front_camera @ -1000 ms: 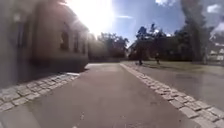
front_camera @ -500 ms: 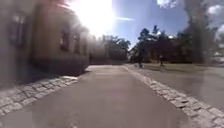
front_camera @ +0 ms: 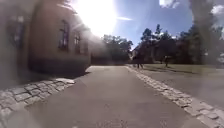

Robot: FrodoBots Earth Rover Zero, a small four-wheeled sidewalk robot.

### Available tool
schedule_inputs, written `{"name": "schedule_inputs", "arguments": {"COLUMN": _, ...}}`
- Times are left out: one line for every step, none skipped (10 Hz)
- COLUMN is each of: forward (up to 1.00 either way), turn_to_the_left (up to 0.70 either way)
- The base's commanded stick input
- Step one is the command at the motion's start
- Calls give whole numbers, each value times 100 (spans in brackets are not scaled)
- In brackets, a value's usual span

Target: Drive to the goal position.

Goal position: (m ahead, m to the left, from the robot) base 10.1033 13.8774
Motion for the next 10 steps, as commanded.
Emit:
{"name": "schedule_inputs", "arguments": {"forward": 100, "turn_to_the_left": 0}}
{"name": "schedule_inputs", "arguments": {"forward": 100, "turn_to_the_left": 0}}
{"name": "schedule_inputs", "arguments": {"forward": 100, "turn_to_the_left": 0}}
{"name": "schedule_inputs", "arguments": {"forward": 100, "turn_to_the_left": 0}}
{"name": "schedule_inputs", "arguments": {"forward": 100, "turn_to_the_left": 0}}
{"name": "schedule_inputs", "arguments": {"forward": 100, "turn_to_the_left": 0}}
{"name": "schedule_inputs", "arguments": {"forward": 100, "turn_to_the_left": 0}}
{"name": "schedule_inputs", "arguments": {"forward": 100, "turn_to_the_left": 0}}
{"name": "schedule_inputs", "arguments": {"forward": 100, "turn_to_the_left": 0}}
{"name": "schedule_inputs", "arguments": {"forward": 100, "turn_to_the_left": 0}}
